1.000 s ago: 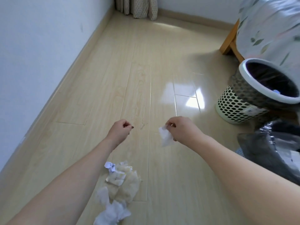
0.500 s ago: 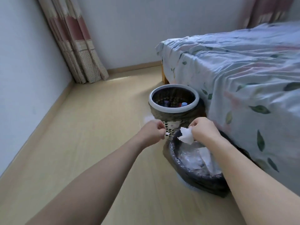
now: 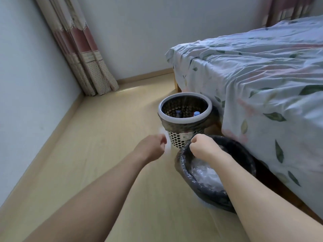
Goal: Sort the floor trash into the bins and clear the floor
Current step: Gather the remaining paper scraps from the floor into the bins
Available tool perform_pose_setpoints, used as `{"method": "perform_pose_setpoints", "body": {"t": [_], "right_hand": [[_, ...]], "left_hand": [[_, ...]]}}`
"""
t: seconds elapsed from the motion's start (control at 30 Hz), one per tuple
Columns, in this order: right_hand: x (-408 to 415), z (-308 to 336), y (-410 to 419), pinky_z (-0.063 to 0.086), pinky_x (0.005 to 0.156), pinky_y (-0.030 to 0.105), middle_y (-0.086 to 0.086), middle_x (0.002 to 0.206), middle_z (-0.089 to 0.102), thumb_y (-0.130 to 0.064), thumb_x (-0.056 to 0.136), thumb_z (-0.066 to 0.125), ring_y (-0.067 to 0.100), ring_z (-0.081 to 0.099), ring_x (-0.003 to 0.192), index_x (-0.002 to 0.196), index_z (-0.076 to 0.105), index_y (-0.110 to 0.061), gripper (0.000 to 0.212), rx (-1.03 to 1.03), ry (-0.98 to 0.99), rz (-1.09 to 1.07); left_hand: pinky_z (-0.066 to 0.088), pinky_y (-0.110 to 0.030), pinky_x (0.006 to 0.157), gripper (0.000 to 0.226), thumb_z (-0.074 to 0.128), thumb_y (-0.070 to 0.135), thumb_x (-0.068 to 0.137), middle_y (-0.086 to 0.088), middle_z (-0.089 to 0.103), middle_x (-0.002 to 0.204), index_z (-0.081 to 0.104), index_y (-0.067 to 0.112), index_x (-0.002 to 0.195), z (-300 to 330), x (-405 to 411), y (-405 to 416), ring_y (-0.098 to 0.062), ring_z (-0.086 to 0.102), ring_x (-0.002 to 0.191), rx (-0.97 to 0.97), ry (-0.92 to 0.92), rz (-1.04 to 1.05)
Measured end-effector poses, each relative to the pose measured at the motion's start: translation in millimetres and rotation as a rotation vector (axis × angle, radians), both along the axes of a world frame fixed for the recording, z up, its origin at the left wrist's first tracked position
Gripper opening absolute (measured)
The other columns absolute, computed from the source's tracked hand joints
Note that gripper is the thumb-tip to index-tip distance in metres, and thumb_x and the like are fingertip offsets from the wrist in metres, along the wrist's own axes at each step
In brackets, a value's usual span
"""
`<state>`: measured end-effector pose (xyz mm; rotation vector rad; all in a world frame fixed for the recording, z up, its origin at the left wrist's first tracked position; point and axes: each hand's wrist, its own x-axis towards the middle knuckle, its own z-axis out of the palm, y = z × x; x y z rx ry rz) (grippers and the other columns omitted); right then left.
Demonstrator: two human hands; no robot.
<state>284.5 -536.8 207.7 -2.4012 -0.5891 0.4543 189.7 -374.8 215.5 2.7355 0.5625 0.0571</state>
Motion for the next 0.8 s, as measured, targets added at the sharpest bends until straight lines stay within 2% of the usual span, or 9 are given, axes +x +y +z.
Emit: {"method": "perform_pose_setpoints", "body": {"t": [0.07,0.13,0.17,0.23,0.3,0.4,0.53,0.67,0.8], "right_hand": [[-21.1,-0.3,30.6,0.053,0.074,0.033,0.005,0.082,0.060,-0.010,0.085,0.046,0.023,0.059,0.083,0.086,0.062,-0.008,0.017,0.016,-0.008,0.096],[-54.2,-6.2,71.8,0.050,0.071,0.029,0.005,0.084,0.060,-0.011,0.085,0.046,0.024,0.059,0.086,0.084,0.062,-0.012,0.016,-0.020,0.003,0.225],[-72.9,-9.6,90.6,0.048,0.071,0.027,0.005,0.092,0.061,-0.013,0.086,0.045,0.025,0.059,0.092,0.092,0.063,-0.014,0.019,-0.065,0.009,0.284],[-116.0,-24.4,133.8,0.046,0.088,0.029,0.007,0.122,0.059,-0.016,0.091,0.045,0.025,0.056,0.113,0.121,0.059,-0.015,0.034,-0.169,0.007,0.398],[-167.8,-44.3,176.2,0.043,0.099,0.030,0.005,0.135,0.054,-0.021,0.092,0.045,0.024,0.051,0.123,0.132,0.053,-0.017,0.041,-0.239,-0.002,0.499],[-244.9,-85.2,223.0,0.042,0.097,0.028,0.005,0.137,0.052,-0.021,0.093,0.046,0.023,0.050,0.124,0.134,0.051,-0.017,0.042,-0.317,0.056,0.607],[-314.3,-142.9,252.3,0.046,0.092,0.030,0.006,0.132,0.053,-0.017,0.091,0.046,0.024,0.054,0.116,0.130,0.051,-0.014,0.039,-0.472,0.160,0.640],[-354.2,-185.4,256.7,0.046,0.080,0.029,0.005,0.120,0.056,-0.016,0.089,0.045,0.023,0.058,0.106,0.124,0.050,-0.013,0.036,-0.562,0.228,0.590],[-375.8,-213.6,260.2,0.045,0.087,0.031,0.006,0.125,0.054,-0.023,0.091,0.044,0.024,0.057,0.110,0.125,0.047,-0.014,0.035,-0.579,0.267,0.484]], "left_hand": [[0.049,-0.032,0.089,0.028,0.042,0.016,0.095,0.000,0.067,0.115,0.064,0.021,0.111,0.1,-32.8,37.6,-0.021,0.061,0.103,-0.040,0.029,0.044],[0.048,-0.032,0.093,0.028,0.043,0.015,0.094,0.002,0.067,0.115,0.064,0.023,0.110,-4.1,-82.3,78.7,-0.017,0.061,0.105,-0.090,0.060,0.094],[0.048,-0.032,0.093,0.027,0.043,0.015,0.095,0.003,0.067,0.115,0.063,0.023,0.111,-8.4,-107.9,97.9,-0.016,0.061,0.105,-0.102,0.083,0.120],[0.047,-0.030,0.091,0.027,0.043,0.017,0.096,0.003,0.066,0.116,0.062,0.023,0.114,-22.5,-169.3,139.7,-0.017,0.060,0.105,-0.098,0.150,0.180],[0.046,-0.029,0.089,0.029,0.042,0.018,0.096,0.002,0.064,0.119,0.060,0.023,0.117,-43.8,-236.9,182.5,-0.018,0.059,0.106,-0.085,0.258,0.233],[0.045,-0.028,0.087,0.030,0.043,0.017,0.095,0.000,0.064,0.119,0.060,0.021,0.119,-85.1,-332.2,235.0,-0.019,0.058,0.104,-0.101,0.432,0.290],[0.045,-0.026,0.082,0.030,0.049,0.023,0.094,0.003,0.064,0.115,0.057,0.022,0.123,-147.9,-405.6,268.2,-0.017,0.059,0.100,-0.217,0.517,0.331],[0.044,-0.028,0.084,0.040,0.053,0.034,0.091,0.004,0.061,0.120,0.048,0.030,0.131,-210.3,-417.7,259.4,-0.018,0.058,0.103,-0.322,0.528,0.247],[0.044,-0.031,0.082,0.028,0.048,0.032,0.094,0.003,0.056,0.125,0.050,0.026,0.121,-248.6,-422.3,254.2,-0.022,0.058,0.107,-0.279,0.430,0.190]]}}
